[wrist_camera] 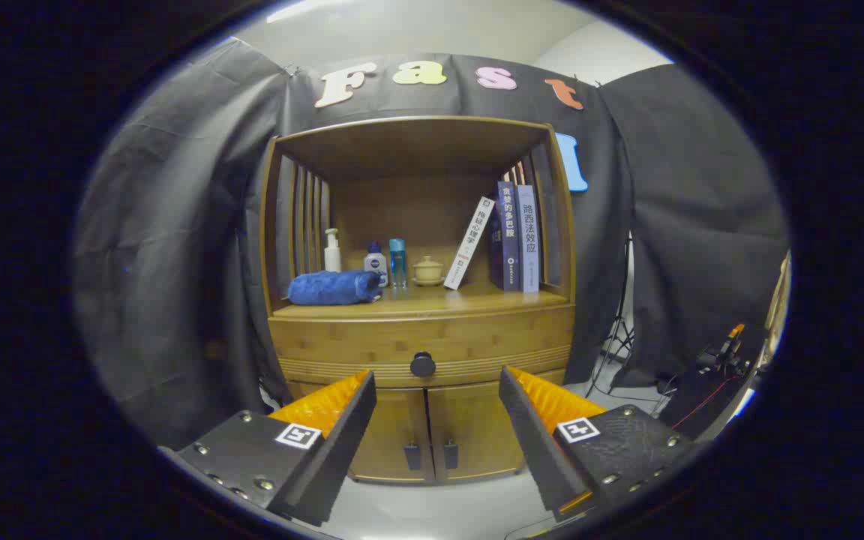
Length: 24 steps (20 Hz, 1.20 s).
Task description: Pull open the drawer, take out the items inside it, and place them on the countertop above the cabinet.
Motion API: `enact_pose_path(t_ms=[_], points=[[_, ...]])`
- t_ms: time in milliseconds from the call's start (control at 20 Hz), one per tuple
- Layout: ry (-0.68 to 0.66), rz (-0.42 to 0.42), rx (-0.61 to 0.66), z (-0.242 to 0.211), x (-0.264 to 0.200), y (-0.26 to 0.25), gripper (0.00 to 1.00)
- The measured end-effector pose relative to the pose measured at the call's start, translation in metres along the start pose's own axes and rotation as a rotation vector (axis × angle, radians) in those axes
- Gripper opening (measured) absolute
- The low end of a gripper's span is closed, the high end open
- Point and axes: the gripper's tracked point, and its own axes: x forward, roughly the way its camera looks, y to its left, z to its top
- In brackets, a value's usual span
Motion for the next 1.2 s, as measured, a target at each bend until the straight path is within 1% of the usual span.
enact_pose_path(t_ms=[400, 550, 650, 800, 950, 1050, 1200], points=[[-0.016, 0.021, -0.021, -0.002, 0.004, 0.002, 0.99], [-0.03, 0.012, -0.02, -0.002, 0.008, -0.006, 0.99], [-0.028, 0.035, -0.007, -0.003, 0.014, -0.004, 0.99], [-0.03, 0.044, 0.006, -0.004, 0.025, -0.011, 0.99], [-0.038, 0.073, 0.008, -0.009, 0.043, -0.009, 0.99], [-0.031, 0.108, 0.02, -0.021, 0.054, -0.001, 0.99], [-0.009, 0.131, 0.012, -0.04, 0.078, 0.009, 0.99]])
